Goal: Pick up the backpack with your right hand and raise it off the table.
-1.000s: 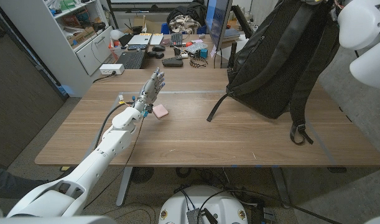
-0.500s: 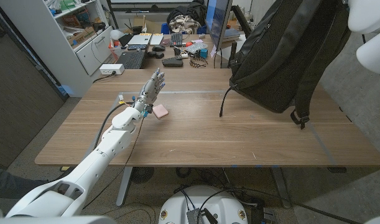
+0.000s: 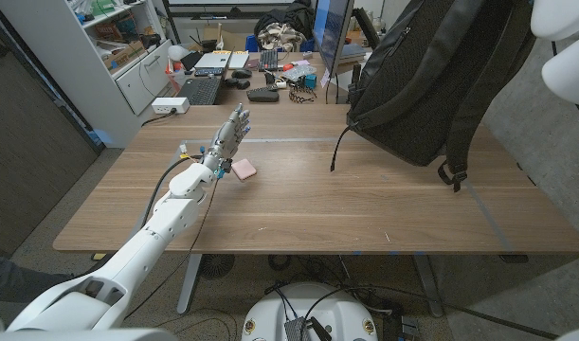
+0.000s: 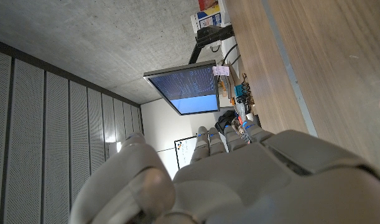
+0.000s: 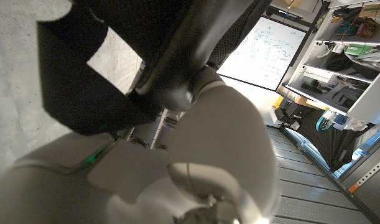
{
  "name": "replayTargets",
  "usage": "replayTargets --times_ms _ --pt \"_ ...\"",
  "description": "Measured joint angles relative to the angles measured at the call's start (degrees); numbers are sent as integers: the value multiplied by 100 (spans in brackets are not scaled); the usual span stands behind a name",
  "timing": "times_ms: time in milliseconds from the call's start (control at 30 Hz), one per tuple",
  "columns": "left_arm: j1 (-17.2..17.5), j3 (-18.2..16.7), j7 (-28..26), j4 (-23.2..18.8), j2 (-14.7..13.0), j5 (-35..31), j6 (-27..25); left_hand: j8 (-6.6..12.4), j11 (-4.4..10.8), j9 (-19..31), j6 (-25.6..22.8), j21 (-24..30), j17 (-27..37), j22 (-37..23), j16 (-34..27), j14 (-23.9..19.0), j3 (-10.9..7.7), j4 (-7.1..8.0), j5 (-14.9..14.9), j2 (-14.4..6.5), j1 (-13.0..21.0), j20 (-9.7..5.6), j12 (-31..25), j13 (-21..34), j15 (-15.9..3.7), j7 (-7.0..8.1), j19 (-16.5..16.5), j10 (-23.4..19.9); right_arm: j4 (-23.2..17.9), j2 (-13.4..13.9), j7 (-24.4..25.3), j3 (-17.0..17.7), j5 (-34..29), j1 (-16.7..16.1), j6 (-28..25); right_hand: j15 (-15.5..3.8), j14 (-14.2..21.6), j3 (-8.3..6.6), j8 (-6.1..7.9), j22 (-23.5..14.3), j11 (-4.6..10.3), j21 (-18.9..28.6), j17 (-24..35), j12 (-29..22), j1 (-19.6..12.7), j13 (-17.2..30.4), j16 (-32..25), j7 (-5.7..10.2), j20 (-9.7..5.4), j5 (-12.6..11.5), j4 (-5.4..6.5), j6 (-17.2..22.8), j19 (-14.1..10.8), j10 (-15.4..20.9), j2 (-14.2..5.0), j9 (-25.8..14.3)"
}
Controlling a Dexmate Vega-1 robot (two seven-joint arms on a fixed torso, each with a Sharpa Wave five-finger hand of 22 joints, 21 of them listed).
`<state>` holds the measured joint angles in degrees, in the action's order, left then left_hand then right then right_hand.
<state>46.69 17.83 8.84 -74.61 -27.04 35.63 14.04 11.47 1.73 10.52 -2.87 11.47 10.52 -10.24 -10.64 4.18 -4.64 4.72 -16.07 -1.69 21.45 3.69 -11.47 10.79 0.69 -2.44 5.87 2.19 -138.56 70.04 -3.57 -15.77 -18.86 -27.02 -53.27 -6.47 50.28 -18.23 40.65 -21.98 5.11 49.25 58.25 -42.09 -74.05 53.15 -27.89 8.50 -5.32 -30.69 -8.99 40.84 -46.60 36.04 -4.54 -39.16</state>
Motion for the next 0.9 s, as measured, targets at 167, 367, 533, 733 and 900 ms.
replayTargets --times_ms 167,367,533,733,900 --pt "12 -3 2 -12 -11 10 -1 0 0 0 0 0 0 0 0 0 7 -7 46 0 0 0 0 0 0 0 0 0 -1 -38 0 -66 -12 62 -10 -20 21 0 0 0 1 35 0 17 0 9 0 0 0 -5 0 0 0 1 -1 0" --pt "46 -6 3 -75 -35 12 -5 0 0 0 0 0 0 0 0 0 7 -7 46 0 0 0 0 0 0 0 0 0 24 -99 0 -185 -32 140 -9 -20 21 -24 0 23 2 56 26 17 23 9 0 0 -1 -5 -24 0 42 2 -23 -23" --pt "83 -11 -20 -146 -61 12 -21 0 0 0 0 0 0 0 0 0 7 -7 46 -22 22 0 0 0 0 0 0 0 46 -138 0 -264 -70 191 17 -20 21 -24 0 26 2 56 53 18 23 9 39 0 -1 -5 -24 0 42 2 -23 -27" --pt "104 -15 -60 -187 -75 3 -30 0 0 0 0 0 0 0 0 0 7 -7 46 -22 22 0 0 0 0 0 0 0 72 -176 0 -308 -99 218 47 -20 21 -24 0 29 3 79 70 19 22 29 39 0 0 -4 -24 0 41 2 -22 -26" --pt "106 -15 -77 -208 -82 -8 -36 0 0 0 0 0 0 0 0 0 7 -7 46 -22 22 0 0 0 0 0 0 0 92 -187 0 -311 -126 220 83 -40 42 -24 -44 46 3 79 79 41 22 40 40 0 -11 -3 -24 0 52 3 -23 -27"
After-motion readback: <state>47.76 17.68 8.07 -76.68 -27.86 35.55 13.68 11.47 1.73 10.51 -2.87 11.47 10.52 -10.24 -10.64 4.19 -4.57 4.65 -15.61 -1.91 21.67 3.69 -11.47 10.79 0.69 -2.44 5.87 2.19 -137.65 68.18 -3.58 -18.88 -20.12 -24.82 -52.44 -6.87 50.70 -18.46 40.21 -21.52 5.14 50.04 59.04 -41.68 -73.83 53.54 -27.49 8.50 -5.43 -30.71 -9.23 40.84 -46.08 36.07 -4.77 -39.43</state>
